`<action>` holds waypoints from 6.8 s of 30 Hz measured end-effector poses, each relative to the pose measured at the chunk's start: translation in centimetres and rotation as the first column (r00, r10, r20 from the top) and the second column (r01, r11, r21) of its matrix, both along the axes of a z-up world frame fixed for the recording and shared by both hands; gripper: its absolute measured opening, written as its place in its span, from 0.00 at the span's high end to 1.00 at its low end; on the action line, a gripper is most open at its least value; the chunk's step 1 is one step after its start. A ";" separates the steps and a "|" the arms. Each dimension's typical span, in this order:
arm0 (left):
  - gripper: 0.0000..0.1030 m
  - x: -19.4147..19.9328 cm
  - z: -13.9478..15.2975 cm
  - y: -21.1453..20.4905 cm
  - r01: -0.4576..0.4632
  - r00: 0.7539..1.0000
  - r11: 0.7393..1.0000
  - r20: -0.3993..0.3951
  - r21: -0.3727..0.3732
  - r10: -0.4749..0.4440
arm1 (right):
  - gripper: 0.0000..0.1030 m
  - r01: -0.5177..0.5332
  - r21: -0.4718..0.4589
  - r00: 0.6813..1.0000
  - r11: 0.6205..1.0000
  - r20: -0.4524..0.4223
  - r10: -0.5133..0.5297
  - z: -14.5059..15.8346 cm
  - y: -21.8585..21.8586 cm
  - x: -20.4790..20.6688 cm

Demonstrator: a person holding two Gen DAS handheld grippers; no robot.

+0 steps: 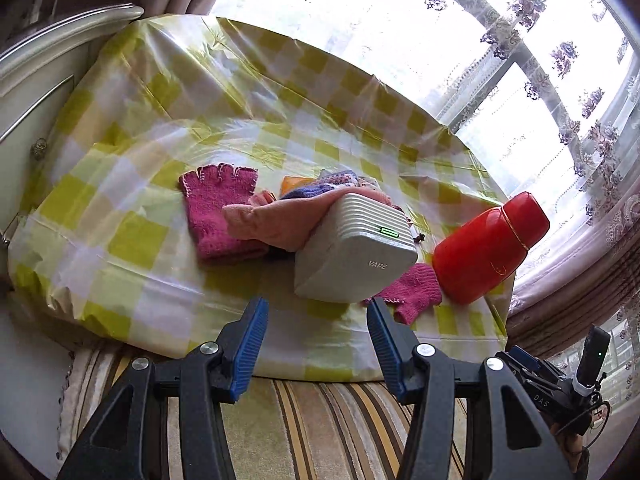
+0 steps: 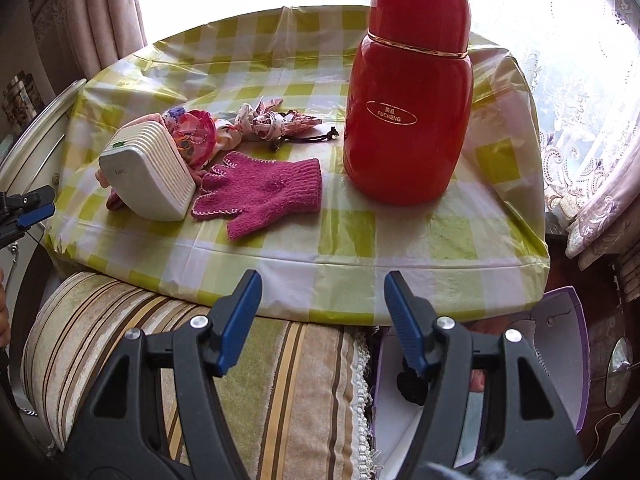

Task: Organize soft objects
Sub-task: 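Move both open grippers back over the remaining items on the table, then grasp the pink floral cloth with the right gripper while the left gripper grasps the purple sock, then carry the floral cloth and purple sock over the white box and release them inside, then move both open grippers back over the remaining items on the table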

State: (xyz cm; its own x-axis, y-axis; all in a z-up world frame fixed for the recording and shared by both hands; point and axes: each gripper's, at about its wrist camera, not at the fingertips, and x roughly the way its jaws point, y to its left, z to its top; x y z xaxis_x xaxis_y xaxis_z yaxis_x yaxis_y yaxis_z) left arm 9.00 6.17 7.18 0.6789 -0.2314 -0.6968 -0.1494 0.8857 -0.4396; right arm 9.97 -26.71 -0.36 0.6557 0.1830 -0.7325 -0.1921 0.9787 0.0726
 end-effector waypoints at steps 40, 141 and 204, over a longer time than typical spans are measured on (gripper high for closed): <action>0.48 15.9 -4.2 9.0 0.013 0.995 1.000 -0.103 -0.015 -0.015 | 0.28 -0.271 -0.082 0.962 0.959 0.007 0.273 -1.3 11.3 21.7; 0.85 8.3 8.7 -13.7 0.289 0.942 0.928 0.106 0.235 -0.320 | 0.78 0.160 0.033 0.974 0.987 0.155 -0.163 3.6 -8.6 -2.6; 0.59 3.2 2.1 -30.8 0.578 0.815 0.816 -0.054 0.006 -0.577 | 0.38 0.211 0.071 0.977 0.975 -0.042 -0.209 -3.0 -12.9 -9.4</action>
